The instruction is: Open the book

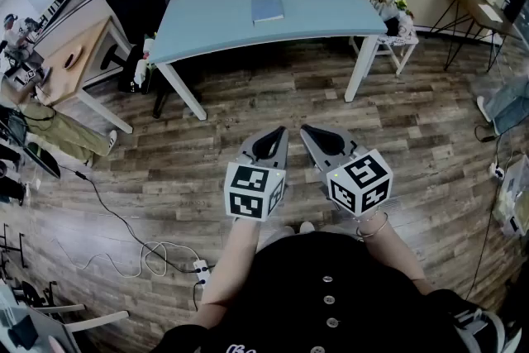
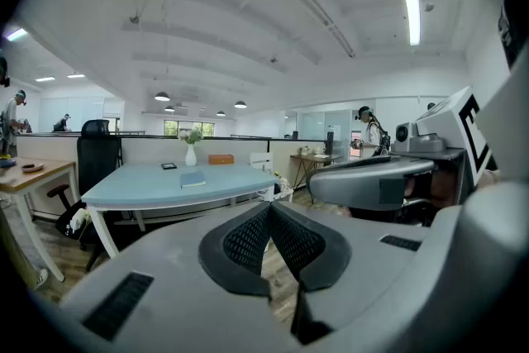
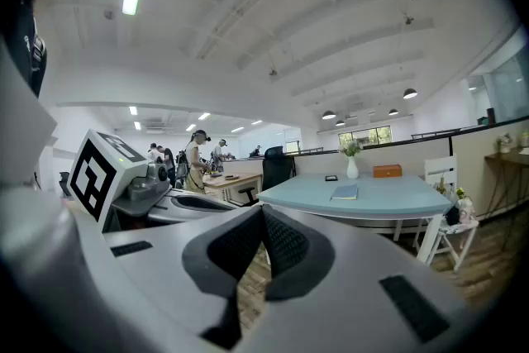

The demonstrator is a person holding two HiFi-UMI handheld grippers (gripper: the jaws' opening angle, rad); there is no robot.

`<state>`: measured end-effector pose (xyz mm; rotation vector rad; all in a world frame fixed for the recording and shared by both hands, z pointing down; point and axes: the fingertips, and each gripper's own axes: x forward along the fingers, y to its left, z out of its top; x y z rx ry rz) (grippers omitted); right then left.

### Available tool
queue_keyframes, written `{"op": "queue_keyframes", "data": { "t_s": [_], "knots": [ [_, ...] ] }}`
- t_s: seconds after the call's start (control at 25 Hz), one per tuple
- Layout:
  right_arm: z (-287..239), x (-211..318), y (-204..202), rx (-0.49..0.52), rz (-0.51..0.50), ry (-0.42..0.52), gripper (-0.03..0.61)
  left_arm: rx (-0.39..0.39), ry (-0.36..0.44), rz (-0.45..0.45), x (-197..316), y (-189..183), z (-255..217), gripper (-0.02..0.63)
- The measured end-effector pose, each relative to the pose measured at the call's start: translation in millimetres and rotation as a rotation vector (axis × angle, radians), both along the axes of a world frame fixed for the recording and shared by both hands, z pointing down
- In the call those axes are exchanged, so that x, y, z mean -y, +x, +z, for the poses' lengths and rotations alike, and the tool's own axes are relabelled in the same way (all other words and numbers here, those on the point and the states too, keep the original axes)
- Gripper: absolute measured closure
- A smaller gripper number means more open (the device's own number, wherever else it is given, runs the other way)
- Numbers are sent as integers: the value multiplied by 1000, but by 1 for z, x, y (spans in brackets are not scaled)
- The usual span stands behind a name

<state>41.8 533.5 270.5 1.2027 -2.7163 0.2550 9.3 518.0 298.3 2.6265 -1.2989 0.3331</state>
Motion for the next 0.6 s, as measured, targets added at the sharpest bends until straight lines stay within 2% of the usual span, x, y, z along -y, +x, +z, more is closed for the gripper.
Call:
{"op": "queue_keyframes", "data": {
  "t_s": [0.36,0.6],
  "knots": [
    [16,3,2,-30,-2,-30,577,28,-14,-6,-3,-7,14,601],
    [14,7,3,31,31,-51,578,-6,-24,5,-3,-7,13,601]
  ]
}}
